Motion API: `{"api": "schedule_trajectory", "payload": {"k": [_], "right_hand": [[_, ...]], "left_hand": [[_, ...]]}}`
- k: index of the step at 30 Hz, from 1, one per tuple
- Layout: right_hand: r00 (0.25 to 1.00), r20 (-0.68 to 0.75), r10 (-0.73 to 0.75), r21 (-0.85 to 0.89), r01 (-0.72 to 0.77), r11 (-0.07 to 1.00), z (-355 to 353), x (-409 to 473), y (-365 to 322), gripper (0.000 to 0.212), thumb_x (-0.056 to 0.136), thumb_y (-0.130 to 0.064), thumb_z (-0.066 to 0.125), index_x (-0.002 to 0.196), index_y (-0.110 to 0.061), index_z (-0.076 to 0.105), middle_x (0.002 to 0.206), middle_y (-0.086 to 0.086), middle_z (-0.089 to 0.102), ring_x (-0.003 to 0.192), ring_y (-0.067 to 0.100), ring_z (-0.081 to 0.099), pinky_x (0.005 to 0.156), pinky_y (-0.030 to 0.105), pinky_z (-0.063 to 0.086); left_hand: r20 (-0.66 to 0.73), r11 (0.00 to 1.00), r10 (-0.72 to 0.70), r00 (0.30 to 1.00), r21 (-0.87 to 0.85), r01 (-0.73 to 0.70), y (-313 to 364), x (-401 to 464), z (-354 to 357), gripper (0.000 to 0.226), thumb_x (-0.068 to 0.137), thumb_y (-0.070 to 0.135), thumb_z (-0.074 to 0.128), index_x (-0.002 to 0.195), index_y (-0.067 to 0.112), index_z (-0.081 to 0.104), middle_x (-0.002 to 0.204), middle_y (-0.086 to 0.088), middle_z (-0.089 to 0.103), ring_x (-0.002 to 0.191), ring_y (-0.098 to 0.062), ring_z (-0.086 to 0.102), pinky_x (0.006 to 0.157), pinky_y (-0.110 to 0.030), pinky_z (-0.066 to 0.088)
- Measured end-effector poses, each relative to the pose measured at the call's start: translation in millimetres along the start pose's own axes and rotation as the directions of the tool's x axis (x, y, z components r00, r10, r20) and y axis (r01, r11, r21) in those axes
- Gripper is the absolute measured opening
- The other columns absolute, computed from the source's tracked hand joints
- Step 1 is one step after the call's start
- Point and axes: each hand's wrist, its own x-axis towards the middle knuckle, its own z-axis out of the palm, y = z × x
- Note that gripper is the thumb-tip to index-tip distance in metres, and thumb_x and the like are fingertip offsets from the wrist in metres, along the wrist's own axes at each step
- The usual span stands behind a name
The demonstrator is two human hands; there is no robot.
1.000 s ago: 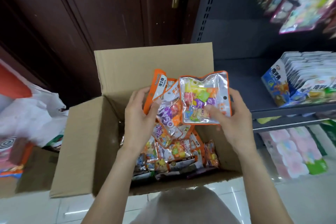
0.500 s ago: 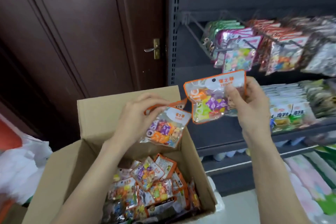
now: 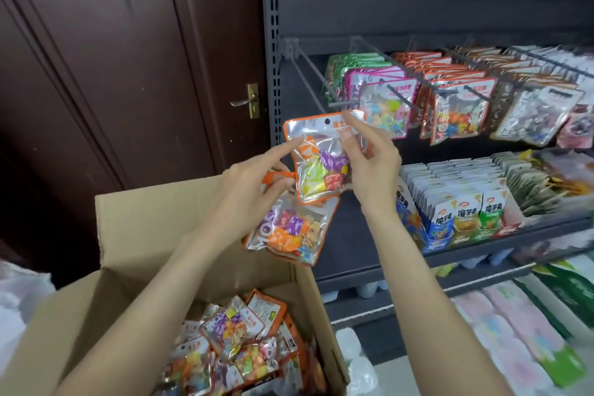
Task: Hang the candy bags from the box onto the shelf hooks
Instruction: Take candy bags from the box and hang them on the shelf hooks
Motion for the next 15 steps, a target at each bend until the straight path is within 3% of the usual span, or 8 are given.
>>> {"api": "schedule_trajectory", "payload": {"k": [3,7,9,11,15], "right_hand": [[1.0,-0.025,-0.004,-0.037,0.003,0.999,2.4,-1.2,1.3,0.028,0.096,-0.02,0.059,0.123,-0.023,0.067,0.087,-0.002,0.051,0.075,-0.001,0.047,0.074,0.005,0.036],[0.999,-0.038,0.029,-0.023,-0.03,0.999,4.8,-0.7,0.3,0.03,0.096,-0.019,0.058,0.125,-0.024,0.064,0.093,-0.002,0.046,0.073,-0.004,0.046,0.072,0.006,0.037],[0.997,0.063,0.044,-0.043,-0.041,0.998,6.5,1.0,2.6,0.039,0.093,-0.018,0.061,0.131,-0.026,0.058,0.106,0.0,0.046,0.083,-0.003,0.049,0.075,0.009,0.041],[0.988,0.145,0.048,-0.134,-0.028,0.991,10.7,7.6,9.6,0.047,0.09,-0.021,0.066,0.136,-0.026,0.053,0.12,0.002,0.043,0.098,0.009,0.052,0.081,0.012,0.044],[0.995,0.1,0.004,-0.306,0.026,0.952,39.0,36.1,24.9,0.036,0.092,-0.028,0.064,0.121,-0.008,0.058,0.122,0.006,0.044,0.097,0.007,0.041,0.081,0.021,0.041]], "left_hand": [[0.032,0.999,-0.005,0.999,0.041,0.004,-4.5,5.4,2.5,0.068,0.091,0.012,0.063,0.142,0.046,0.032,0.095,0.015,0.06,0.088,0.003,0.056,0.077,-0.019,0.044],[0.051,0.996,0.01,0.999,0.086,-0.014,-10.3,10.6,6.1,0.068,0.093,0.01,0.058,0.143,0.043,0.026,0.096,0.013,0.054,0.086,0.016,0.049,0.073,-0.005,0.037],[0.035,0.996,-0.02,0.999,0.088,0.017,-15.1,13.6,6.2,0.067,0.094,0.01,0.058,0.144,0.041,0.027,0.096,0.013,0.053,0.086,0.016,0.049,0.071,-0.005,0.036],[-0.008,0.994,-0.062,0.998,0.094,0.063,-20.2,14.4,3.0,0.065,0.094,0.01,0.058,0.146,0.037,0.03,0.096,0.012,0.054,0.083,0.015,0.05,0.07,-0.006,0.036],[-0.134,0.982,-0.116,0.984,0.132,0.134,-30.5,6.6,-8.2,0.055,0.092,0.009,0.06,0.139,0.032,0.045,0.091,0.013,0.056,0.081,0.002,0.052,0.067,-0.008,0.036]]}}
